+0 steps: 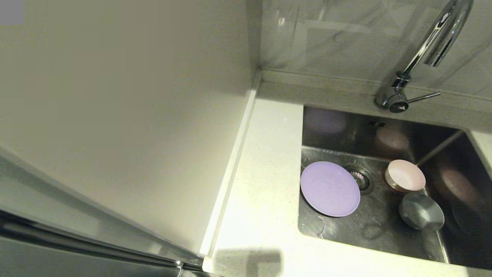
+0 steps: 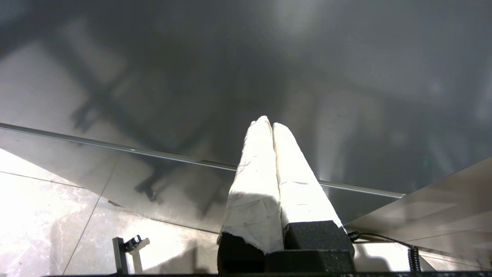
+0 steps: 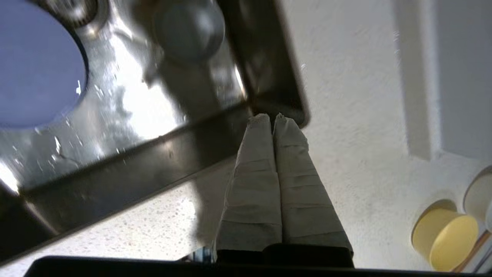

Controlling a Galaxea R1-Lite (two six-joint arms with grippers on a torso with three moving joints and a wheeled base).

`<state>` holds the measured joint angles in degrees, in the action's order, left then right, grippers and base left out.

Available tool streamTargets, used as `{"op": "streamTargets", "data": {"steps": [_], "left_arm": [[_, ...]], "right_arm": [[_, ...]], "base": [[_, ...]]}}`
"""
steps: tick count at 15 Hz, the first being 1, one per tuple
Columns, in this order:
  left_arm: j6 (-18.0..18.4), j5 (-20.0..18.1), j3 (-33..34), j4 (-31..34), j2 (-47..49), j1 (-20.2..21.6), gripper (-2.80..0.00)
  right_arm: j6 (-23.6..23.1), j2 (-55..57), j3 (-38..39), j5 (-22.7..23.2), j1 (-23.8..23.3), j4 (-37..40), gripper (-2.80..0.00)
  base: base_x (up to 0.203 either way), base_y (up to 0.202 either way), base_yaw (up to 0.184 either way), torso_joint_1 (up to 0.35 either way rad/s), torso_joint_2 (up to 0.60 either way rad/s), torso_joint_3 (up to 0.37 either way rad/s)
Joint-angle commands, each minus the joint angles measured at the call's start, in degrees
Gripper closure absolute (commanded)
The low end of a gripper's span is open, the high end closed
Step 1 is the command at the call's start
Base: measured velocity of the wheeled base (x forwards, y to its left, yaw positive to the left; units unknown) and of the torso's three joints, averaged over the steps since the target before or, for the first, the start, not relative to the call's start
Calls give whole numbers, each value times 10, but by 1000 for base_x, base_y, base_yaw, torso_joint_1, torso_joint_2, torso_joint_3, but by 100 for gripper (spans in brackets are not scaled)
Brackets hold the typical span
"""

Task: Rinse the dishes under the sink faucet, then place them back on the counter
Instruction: Put a bowl back to the table from the sink

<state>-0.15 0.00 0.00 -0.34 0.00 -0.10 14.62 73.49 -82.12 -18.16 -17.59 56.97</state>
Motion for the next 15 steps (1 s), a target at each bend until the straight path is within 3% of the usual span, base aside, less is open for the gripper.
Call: {"op": "streamTargets", "data": {"steps": [1, 5, 9, 12, 15], "left_arm": [[0, 0, 2, 0, 0, 0, 0], [0, 0, 2, 0, 0, 0, 0], [0, 0, 1, 0, 0, 0, 0], [0, 0, 1, 0, 0, 0, 0], [0, 0, 2, 0, 0, 0, 0]], "right_arm": [[-19, 78, 38, 64, -47, -35, 0], [-155, 94, 100, 227, -161, -161, 0], [-188, 171, 94, 308, -229, -304, 0], [-197, 196, 125, 381, -235, -369, 0], [-251, 222, 181, 431, -210, -472, 0]], "base": [[0, 0, 0, 0, 0, 0], [0, 0, 0, 0, 0, 0], [0, 0, 0, 0, 0, 0], [0, 0, 0, 0, 0, 0], [0, 0, 0, 0, 0, 0]]}}
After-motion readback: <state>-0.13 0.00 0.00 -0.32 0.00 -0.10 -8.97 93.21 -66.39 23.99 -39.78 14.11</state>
